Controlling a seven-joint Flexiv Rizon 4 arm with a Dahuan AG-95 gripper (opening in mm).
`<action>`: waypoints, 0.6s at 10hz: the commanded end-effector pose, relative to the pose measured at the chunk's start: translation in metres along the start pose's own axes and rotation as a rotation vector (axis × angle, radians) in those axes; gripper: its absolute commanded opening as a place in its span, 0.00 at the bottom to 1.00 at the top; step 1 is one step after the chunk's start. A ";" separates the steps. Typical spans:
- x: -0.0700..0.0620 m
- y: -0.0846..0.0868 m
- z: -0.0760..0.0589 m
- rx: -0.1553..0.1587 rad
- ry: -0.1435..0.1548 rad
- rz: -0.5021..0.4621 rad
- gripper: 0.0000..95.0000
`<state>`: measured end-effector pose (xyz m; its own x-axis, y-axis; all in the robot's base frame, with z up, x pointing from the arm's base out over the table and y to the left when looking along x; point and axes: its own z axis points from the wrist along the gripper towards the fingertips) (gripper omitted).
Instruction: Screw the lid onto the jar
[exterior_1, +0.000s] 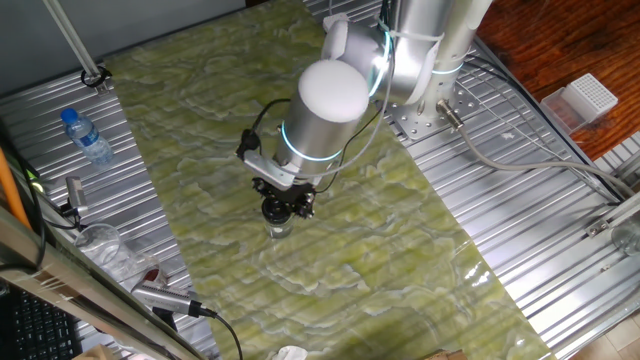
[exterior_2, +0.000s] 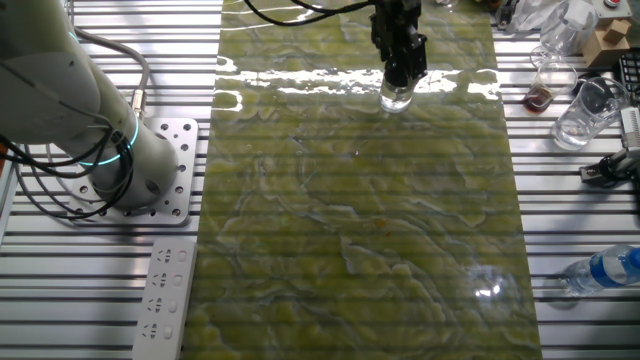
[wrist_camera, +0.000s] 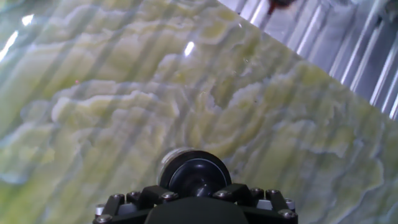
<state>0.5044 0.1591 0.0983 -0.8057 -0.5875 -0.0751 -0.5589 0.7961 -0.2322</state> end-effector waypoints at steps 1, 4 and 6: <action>0.001 -0.002 -0.001 -0.050 -0.034 0.069 0.80; 0.002 -0.002 -0.002 -0.059 -0.040 0.037 0.80; 0.002 -0.002 -0.002 -0.078 -0.047 0.014 0.80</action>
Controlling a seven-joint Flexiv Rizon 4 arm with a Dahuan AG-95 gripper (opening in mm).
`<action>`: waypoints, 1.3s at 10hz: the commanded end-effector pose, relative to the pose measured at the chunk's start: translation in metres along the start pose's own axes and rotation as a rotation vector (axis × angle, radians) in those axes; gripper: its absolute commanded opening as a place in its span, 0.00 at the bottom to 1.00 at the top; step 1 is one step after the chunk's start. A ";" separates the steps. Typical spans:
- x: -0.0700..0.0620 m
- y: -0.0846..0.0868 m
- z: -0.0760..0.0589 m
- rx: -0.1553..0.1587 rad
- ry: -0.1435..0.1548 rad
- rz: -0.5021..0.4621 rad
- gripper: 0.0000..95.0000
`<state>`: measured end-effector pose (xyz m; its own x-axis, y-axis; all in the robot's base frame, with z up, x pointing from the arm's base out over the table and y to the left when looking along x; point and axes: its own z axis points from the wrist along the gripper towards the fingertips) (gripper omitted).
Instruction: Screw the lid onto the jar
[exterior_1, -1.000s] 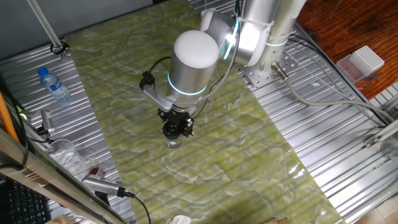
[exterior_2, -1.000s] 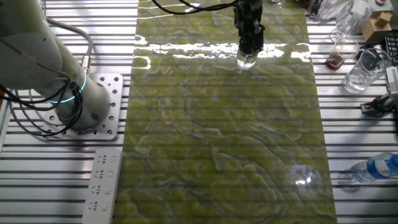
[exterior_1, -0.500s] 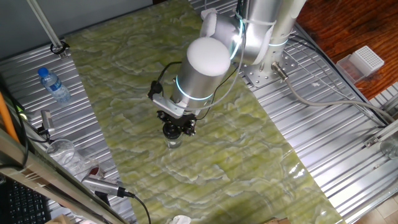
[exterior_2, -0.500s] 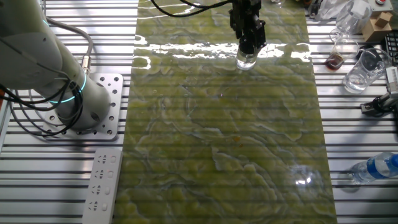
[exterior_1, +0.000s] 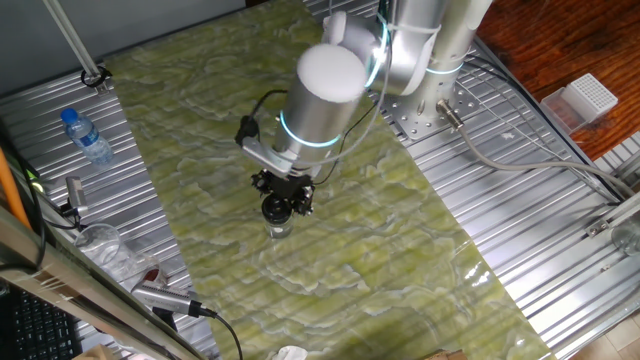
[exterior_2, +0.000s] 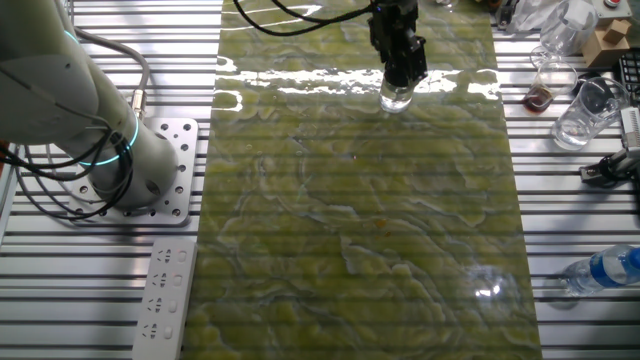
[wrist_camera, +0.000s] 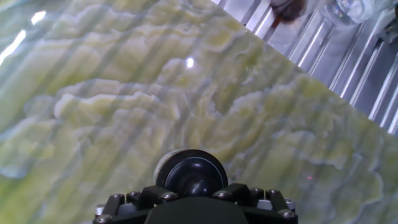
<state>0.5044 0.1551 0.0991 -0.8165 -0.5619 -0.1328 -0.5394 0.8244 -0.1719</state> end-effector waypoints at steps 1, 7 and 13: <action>-0.001 0.001 -0.001 -0.022 0.008 -0.039 0.80; -0.001 0.001 -0.002 -0.020 0.001 -0.281 0.80; -0.001 0.001 -0.002 -0.037 -0.003 -0.435 0.80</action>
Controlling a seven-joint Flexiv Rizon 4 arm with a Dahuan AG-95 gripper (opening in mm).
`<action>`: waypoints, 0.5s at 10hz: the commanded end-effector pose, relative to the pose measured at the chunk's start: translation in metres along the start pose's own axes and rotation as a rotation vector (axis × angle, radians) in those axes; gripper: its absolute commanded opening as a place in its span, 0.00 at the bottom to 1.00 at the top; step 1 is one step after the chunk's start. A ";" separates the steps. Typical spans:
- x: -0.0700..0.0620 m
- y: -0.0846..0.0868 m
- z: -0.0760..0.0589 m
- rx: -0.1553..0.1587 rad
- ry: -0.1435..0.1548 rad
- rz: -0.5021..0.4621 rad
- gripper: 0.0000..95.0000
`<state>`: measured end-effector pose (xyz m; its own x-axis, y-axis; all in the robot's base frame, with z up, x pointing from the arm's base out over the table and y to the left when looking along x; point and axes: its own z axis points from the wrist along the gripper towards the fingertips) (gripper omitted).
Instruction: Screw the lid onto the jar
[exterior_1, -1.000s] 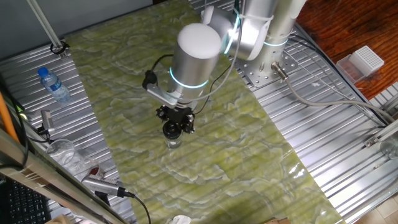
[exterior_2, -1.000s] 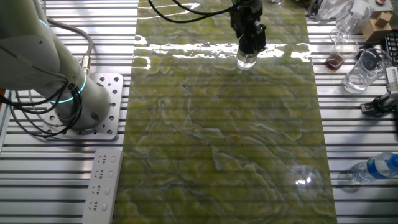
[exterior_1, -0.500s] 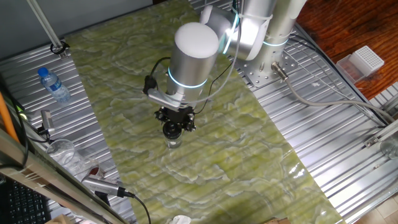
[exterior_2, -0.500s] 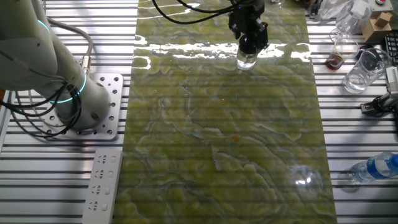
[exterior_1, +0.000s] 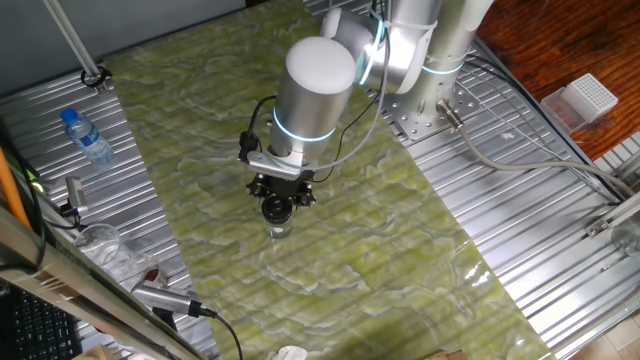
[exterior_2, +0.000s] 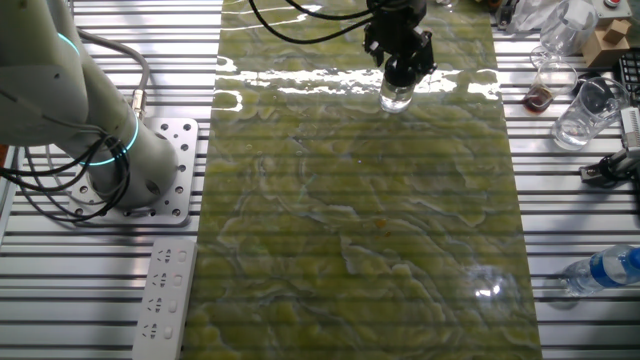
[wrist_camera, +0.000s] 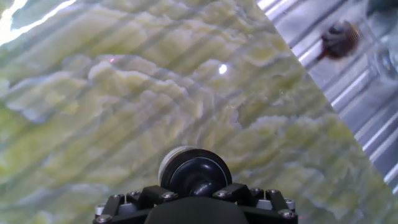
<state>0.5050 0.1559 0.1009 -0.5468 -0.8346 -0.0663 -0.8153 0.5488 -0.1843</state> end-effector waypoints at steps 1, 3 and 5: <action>0.000 0.000 -0.001 -0.012 0.001 -0.061 0.80; 0.000 0.000 -0.001 -0.024 0.007 -0.133 0.80; 0.000 0.000 -0.001 -0.040 0.012 -0.171 0.80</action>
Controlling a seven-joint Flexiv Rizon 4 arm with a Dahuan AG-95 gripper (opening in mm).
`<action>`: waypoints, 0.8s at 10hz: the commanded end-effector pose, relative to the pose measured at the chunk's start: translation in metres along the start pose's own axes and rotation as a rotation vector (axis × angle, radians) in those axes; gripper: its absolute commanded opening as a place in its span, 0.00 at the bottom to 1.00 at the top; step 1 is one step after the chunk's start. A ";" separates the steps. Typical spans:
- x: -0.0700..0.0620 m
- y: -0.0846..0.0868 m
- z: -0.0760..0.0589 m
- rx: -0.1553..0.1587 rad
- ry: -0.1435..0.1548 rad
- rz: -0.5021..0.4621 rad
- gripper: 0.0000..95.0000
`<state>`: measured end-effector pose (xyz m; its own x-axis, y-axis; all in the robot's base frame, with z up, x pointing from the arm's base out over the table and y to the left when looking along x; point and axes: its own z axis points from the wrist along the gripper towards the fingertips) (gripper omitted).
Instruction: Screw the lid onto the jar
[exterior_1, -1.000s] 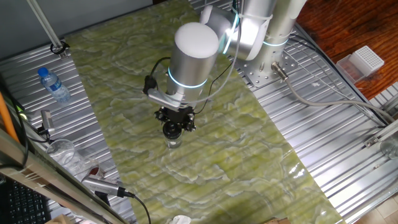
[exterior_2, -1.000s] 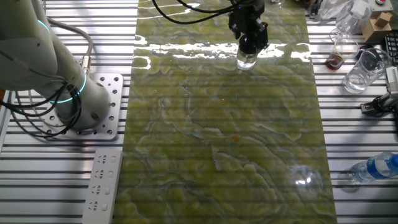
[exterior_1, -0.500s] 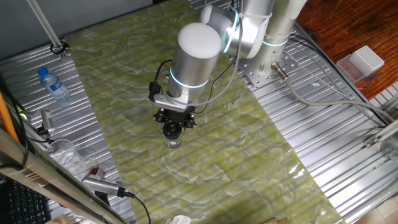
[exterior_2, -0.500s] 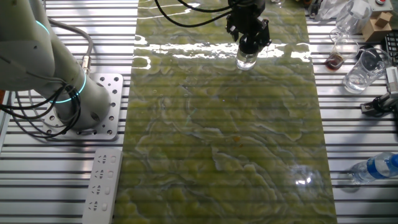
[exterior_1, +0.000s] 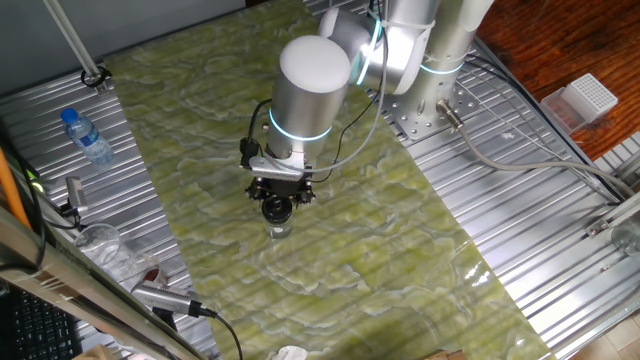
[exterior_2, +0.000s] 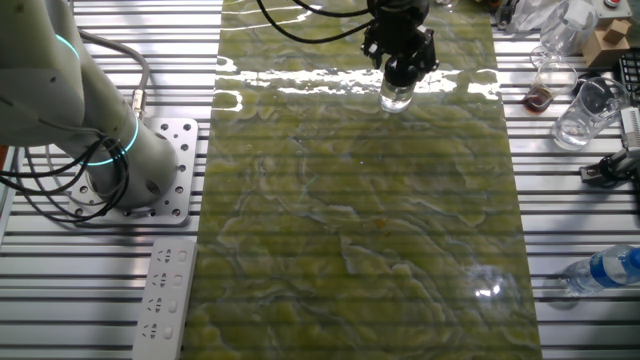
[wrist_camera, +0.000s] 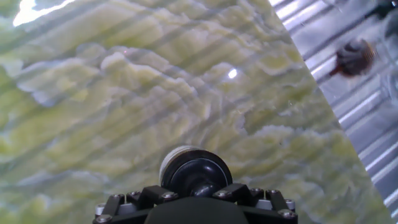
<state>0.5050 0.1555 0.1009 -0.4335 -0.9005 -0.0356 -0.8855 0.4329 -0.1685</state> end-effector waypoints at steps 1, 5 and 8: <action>-0.001 0.001 -0.001 -0.027 0.008 -0.046 0.80; -0.001 0.000 -0.001 -0.046 0.017 -0.058 0.80; -0.002 -0.001 -0.001 -0.062 0.021 -0.060 0.80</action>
<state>0.5074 0.1573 0.1013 -0.3814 -0.9244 -0.0078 -0.9190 0.3800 -0.1053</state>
